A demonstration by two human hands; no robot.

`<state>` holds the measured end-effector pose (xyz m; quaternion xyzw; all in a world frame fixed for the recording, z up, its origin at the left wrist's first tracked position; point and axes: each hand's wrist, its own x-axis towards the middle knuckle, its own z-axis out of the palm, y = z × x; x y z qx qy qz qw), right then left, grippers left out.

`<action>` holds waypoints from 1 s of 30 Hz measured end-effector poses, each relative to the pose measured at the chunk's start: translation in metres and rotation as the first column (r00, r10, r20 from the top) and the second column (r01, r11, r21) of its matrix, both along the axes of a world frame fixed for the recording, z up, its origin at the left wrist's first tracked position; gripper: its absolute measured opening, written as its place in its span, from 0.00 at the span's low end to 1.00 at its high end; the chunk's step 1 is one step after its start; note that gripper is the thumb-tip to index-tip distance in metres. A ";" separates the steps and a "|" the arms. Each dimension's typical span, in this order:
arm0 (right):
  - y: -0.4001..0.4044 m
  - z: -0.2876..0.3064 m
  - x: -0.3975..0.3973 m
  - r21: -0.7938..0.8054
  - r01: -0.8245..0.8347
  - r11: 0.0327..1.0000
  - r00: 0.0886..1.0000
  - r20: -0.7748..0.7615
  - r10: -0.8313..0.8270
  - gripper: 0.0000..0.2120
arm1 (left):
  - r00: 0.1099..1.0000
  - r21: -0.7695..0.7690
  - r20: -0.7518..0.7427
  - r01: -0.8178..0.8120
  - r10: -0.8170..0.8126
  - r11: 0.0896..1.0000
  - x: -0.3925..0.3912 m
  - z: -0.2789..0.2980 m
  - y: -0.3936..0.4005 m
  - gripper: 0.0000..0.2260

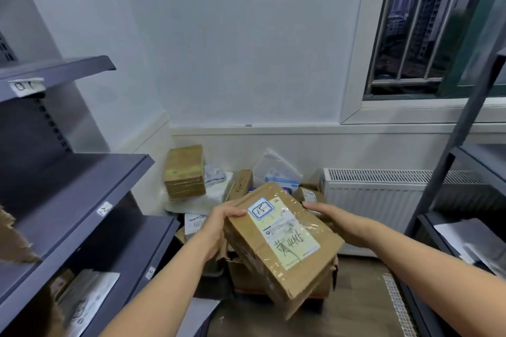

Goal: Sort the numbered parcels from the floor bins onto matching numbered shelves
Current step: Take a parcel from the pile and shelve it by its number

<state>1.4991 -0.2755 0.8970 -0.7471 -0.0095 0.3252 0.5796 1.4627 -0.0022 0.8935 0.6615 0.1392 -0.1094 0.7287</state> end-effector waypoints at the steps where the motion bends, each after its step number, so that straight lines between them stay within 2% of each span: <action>1: 0.005 -0.001 0.004 0.061 -0.039 0.997 0.993 -0.108 0.046 0.37 | 1.000 0.003 0.003 -0.001 0.001 1.000 0.006 0.001 0.003 0.24; 3: 0.014 -0.008 0.016 0.121 -0.045 0.992 0.972 -0.222 0.072 0.38 | 1.000 0.011 0.009 0.008 -0.008 1.000 0.020 0.003 0.006 0.25; 6: 0.027 -0.013 0.032 0.178 -0.078 0.981 0.961 -0.249 0.121 0.40 | 0.999 0.054 0.049 -0.013 0.011 0.998 0.039 0.005 0.009 0.35; 9: 0.038 -0.019 0.056 0.224 -0.025 0.974 0.979 -0.191 0.069 0.39 | 0.986 0.095 0.131 -0.114 0.101 0.989 0.058 -0.005 0.013 0.45; 13: 0.053 -0.017 0.089 0.332 0.000 0.943 0.996 -0.080 0.028 0.35 | 0.984 0.047 0.013 -0.180 0.179 0.983 0.065 -0.030 0.016 0.58; 16: 0.066 -0.015 0.110 0.385 -0.035 0.922 0.999 0.000 0.038 0.37 | 0.984 0.058 0.021 -0.175 0.175 0.983 0.062 -0.038 0.003 0.53; 19: 0.079 -0.016 0.127 0.422 -0.088 0.902 0.995 0.004 0.096 0.39 | 0.965 0.044 0.075 -0.255 0.251 0.966 0.062 -0.037 -0.007 0.43; 22: 0.089 -0.025 0.142 0.447 -0.158 0.880 0.985 0.012 0.170 0.45 | 0.949 0.044 0.075 -0.309 0.305 0.950 0.056 -0.031 -0.007 0.36; 26: 0.107 -0.027 0.145 0.483 -0.245 0.841 0.963 0.018 0.271 0.41 | 0.919 0.060 0.050 -0.394 0.391 0.917 0.036 -0.027 -0.008 0.27; 30: 0.135 -0.030 0.136 0.516 -0.370 0.773 0.911 0.037 0.411 0.41 | 0.829 0.079 0.025 -0.559 0.559 0.825 0.002 -0.025 -0.010 0.23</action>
